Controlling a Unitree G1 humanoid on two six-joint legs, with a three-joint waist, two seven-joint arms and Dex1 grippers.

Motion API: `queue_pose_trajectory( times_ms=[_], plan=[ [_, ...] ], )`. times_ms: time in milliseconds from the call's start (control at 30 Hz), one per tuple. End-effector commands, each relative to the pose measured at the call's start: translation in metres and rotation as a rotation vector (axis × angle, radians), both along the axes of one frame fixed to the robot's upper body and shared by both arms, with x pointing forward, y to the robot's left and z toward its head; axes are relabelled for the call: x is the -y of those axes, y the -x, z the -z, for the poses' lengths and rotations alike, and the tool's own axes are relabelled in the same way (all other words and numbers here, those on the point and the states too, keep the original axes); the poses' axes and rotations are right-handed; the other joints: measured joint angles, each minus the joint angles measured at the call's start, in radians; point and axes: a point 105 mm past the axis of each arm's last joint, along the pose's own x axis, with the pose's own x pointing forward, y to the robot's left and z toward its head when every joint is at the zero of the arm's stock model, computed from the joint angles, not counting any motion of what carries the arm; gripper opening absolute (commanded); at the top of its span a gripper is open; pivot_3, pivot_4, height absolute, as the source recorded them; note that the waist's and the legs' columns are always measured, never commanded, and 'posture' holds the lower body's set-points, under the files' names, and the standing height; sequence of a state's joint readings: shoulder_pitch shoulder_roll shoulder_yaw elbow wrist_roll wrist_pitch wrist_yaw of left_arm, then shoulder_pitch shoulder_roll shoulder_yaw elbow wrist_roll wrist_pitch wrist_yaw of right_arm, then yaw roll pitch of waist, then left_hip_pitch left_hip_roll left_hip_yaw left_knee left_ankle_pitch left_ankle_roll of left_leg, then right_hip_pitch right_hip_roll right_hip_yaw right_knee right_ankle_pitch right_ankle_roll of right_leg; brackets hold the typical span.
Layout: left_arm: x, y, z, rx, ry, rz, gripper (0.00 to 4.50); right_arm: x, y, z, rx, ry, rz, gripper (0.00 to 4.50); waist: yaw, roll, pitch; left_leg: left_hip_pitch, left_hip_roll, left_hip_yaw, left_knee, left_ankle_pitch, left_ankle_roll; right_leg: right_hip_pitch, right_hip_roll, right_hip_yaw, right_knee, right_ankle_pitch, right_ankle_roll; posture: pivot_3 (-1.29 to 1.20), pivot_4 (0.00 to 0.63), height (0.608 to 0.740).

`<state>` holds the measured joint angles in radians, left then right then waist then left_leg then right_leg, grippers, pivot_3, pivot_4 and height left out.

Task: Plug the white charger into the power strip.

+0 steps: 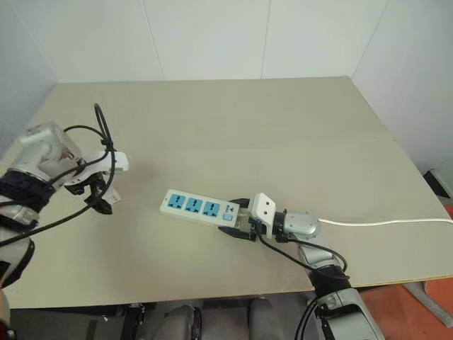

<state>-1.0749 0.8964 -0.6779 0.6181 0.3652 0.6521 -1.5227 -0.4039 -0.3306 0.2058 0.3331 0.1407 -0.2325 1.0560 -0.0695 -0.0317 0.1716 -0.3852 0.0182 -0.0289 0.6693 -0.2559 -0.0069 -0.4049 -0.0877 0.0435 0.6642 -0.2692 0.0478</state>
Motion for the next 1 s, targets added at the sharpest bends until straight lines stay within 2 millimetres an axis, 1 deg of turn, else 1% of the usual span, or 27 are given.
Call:
queue_pose_trajectory(
  times_ms=[33, 200, 333, 367, 400, 467, 700, 733, 833, 933, 1000],
  plan=[
    [-0.005, -0.006, 0.0, 0.052, -0.003, -0.045, 4.5, -0.006, 0.006, 0.0, -0.007, -0.016, -0.016, 3.41, -0.001, 0.0, 0.0, 0.0, 0.0, 0.0, 0.0, 0.0, 0.0, 0.0, 0.0, 0.0, 0.0, 0.0, 0.0, 0.0, 0.15, 0.74],
    [-0.003, -0.009, 0.005, 0.052, -0.003, -0.048, 4.5, -0.005, 0.007, 0.0, -0.008, -0.014, -0.01, 3.41, 0.001, 0.0, 0.0, 0.001, 0.0, 0.0, 0.0, 0.0, 0.0, 0.001, 0.0, 0.0, 0.0, 0.0, 0.0, 0.0, 0.15, 0.74],
    [-0.004, -0.007, 0.007, 0.036, -0.01, -0.037, 4.5, -0.005, 0.008, 0.001, -0.009, -0.018, -0.005, 3.41, 0.001, 0.0, 0.0, 0.002, -0.001, 0.0, 0.0, 0.0, 0.0, 0.001, 0.0, 0.0, 0.0, 0.0, 0.0, 0.0, 0.15, 0.74],
    [-0.004, -0.007, 0.007, 0.031, -0.01, -0.035, 4.12, -0.006, 0.009, 0.001, -0.01, -0.019, -0.004, 3.41, 0.001, 0.0, 0.0, 0.002, -0.001, 0.0, 0.0, 0.0, 0.0, 0.001, -0.001, 0.0, 0.0, 0.0, 0.0, 0.0, 0.15, 0.74],
    [-0.004, -0.006, 0.008, 0.031, -0.01, -0.034, 3.95, -0.006, 0.009, 0.001, -0.01, -0.019, -0.003, 3.41, 0.001, 0.0, 0.0, 0.002, -0.001, 0.0, 0.0, 0.0, 0.0, 0.001, 0.0, 0.0, 0.0, 0.0, 0.0, 0.0, 0.15, 0.74],
    [-0.005, -0.006, 0.008, 0.031, -0.011, -0.032, 3.4, -0.006, 0.009, 0.002, -0.012, -0.022, -0.001, 3.41, 0.001, 0.0, 0.0, 0.002, -0.001, 0.0, 0.0, 0.0, 0.0, 0.001, 0.0, 0.0, 0.0, 0.0, 0.0, 0.0, 0.15, 0.74],
    [-0.008, -0.008, 0.006, 0.038, -0.012, -0.032, 1.18, -0.008, 0.009, 0.003, -0.01, -0.021, 0.003, 3.41, 0.001, 0.0, 0.0, 0.002, -0.001, 0.0, 0.0, 0.0, 0.0, 0.001, 0.0, 0.0, 0.0, 0.0, 0.0, 0.0, 0.15, 0.74],
    [-0.008, -0.008, 0.006, 0.04, -0.012, -0.031, 1.02, -0.008, 0.009, 0.003, -0.01, -0.022, 0.003, 3.41, 0.001, 0.0, 0.0, 0.002, 0.0, 0.0, 0.001, 0.0, 0.0, 0.001, 0.0, 0.0, 0.0, 0.0, 0.0, 0.0, 0.15, 0.74],
    [-0.005, -0.01, 0.004, 0.05, 0.004, -0.027, 1.03, -0.008, 0.009, 0.003, -0.009, -0.024, 0.009, 3.41, 0.001, 0.0, 0.0, 0.002, 0.0, 0.0, 0.001, 0.0, 0.0, 0.001, 0.0, 0.0, 0.0, 0.0, 0.0, 0.0, 0.15, 0.74],
    [0.001, -0.015, -0.005, 0.087, 0.021, 0.034, 1.03, -0.008, 0.008, 0.003, -0.008, -0.023, 0.012, 3.41, 0.001, 0.0, 0.0, 0.002, -0.001, 0.0, 0.001, 0.0, 0.0, 0.001, 0.0, 0.0, 0.0, 0.0, 0.0, 0.0, 0.15, 0.74],
    [0.01, -0.021, -0.015, 0.135, 0.067, 0.092, 1.03, -0.008, 0.008, 0.004, -0.009, -0.024, 0.015, 3.41, 0.002, 0.0, 0.0, 0.002, -0.001, 0.0, 0.001, 0.0, 0.0, 0.001, 0.0, 0.0, 0.0, 0.0, 0.0, 0.0, 0.15, 0.74]
  ],
)
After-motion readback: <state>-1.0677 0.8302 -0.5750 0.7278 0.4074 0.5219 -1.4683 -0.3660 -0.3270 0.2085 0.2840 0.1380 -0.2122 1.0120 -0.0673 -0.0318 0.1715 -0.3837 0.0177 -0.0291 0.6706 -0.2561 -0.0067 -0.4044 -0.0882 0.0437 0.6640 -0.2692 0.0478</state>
